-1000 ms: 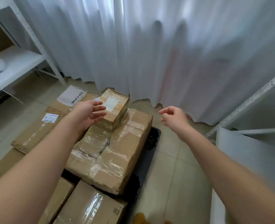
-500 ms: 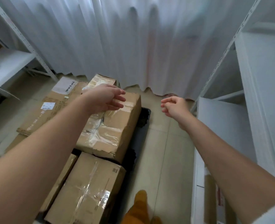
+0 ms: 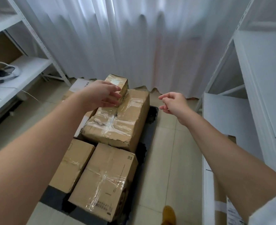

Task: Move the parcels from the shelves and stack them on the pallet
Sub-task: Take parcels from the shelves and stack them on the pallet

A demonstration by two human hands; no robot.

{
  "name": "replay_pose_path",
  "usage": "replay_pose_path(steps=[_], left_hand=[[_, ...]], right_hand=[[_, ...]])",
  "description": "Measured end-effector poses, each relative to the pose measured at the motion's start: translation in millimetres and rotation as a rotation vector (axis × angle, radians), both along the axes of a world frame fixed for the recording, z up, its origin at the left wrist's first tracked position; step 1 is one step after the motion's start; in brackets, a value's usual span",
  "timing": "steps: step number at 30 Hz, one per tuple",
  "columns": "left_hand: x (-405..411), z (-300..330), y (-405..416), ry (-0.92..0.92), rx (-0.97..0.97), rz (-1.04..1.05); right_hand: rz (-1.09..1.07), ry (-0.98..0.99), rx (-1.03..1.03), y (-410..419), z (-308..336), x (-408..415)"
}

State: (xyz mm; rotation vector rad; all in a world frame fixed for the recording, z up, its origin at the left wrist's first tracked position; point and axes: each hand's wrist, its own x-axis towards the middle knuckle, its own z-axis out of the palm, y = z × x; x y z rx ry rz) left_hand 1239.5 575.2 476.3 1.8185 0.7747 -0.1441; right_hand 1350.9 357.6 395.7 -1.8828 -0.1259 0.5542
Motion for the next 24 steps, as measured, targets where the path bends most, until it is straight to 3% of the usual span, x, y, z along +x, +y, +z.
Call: replay_pose_path(steps=[5,10,15,24], left_hand=[[-44.4,9.9,7.7,-0.025,0.045,-0.155],[-91.4,11.9,-5.1,-0.123,0.031,-0.350],[-136.0,20.0,-47.5,-0.095,-0.015,-0.658],[-213.8,31.5,-170.2,-0.097,-0.045,-0.989]], right_hand=[[-0.023,-0.075,-0.016,-1.1,18.1,-75.0],[-0.269,-0.122,0.018,-15.7,35.1,-176.9],[-0.423,-0.049,0.035,-36.5,43.4,-274.5],[-0.845,-0.044,-0.008,-145.3,55.9,-435.7]])
